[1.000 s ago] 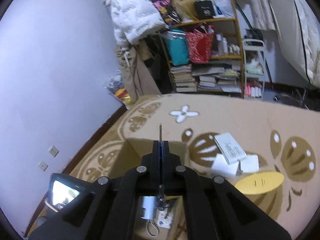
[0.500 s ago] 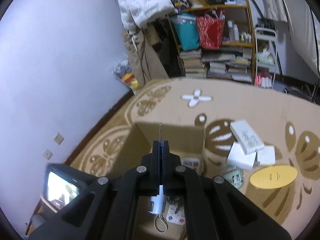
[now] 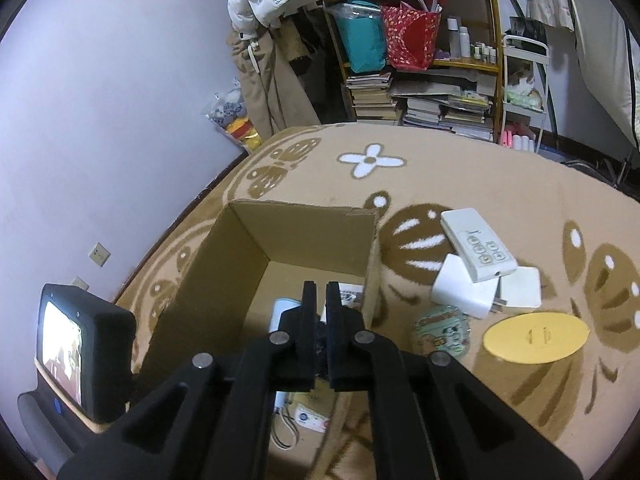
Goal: Organize rigid objects
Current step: 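Lower the AIMA key into the box and open the right gripper, then move the right gripper back and close it on the green Cheers tin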
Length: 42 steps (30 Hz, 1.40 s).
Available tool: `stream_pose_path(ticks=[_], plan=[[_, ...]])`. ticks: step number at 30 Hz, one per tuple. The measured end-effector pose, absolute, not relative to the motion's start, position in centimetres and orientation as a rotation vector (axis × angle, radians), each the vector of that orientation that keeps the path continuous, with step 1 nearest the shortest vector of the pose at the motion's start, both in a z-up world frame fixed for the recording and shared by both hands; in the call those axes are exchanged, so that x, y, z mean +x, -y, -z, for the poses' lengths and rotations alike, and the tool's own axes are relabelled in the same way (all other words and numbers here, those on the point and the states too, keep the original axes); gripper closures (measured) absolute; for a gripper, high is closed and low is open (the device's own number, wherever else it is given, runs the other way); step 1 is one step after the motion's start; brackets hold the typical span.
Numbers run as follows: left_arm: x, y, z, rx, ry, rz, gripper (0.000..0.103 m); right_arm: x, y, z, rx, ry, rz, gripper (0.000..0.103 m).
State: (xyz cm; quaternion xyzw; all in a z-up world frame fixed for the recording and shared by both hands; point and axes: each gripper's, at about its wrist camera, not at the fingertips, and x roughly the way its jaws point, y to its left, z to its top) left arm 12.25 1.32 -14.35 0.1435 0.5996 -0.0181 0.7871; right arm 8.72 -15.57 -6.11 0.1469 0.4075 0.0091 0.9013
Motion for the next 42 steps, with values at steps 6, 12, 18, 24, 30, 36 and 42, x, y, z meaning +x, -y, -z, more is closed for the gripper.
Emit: stream_pose_path(ticks=[6, 12, 18, 24, 30, 36, 42], plan=[[12.3, -1.3, 14.3, 0.313, -1.292, 0.038, 0.083, 8.0, 18.2, 5.3, 0.32, -0.812, 0.008, 0.036], [12.2, -1.2, 14.3, 0.324, -1.29, 0.034, 0.083, 8.1, 21.7, 5.9, 0.312, -0.827, 0.071, 0.021], [12.2, -1.0, 14.3, 0.331, -1.288, 0.03, 0.083, 8.5, 23.6, 7.7, 0.295, -0.87, 0.095, 0.02], [12.3, -0.8, 14.3, 0.341, -1.286, 0.028, 0.083, 8.4, 24.1, 10.1, 0.3, -0.884, 0.101, 0.02], [12.3, -0.6, 14.3, 0.355, -1.285, 0.024, 0.083, 9.0, 23.3, 12.8, 0.305, -0.943, 0.079, 0.031], [12.1, -0.3, 14.3, 0.369, -1.28, 0.022, 0.083, 9.3, 22.6, 13.9, 0.279, -0.982, 0.078, 0.031], [12.1, -0.3, 14.2, 0.364, -1.281, 0.024, 0.083, 9.6, 22.5, 15.3, 0.259, -1.029, 0.083, 0.04]])
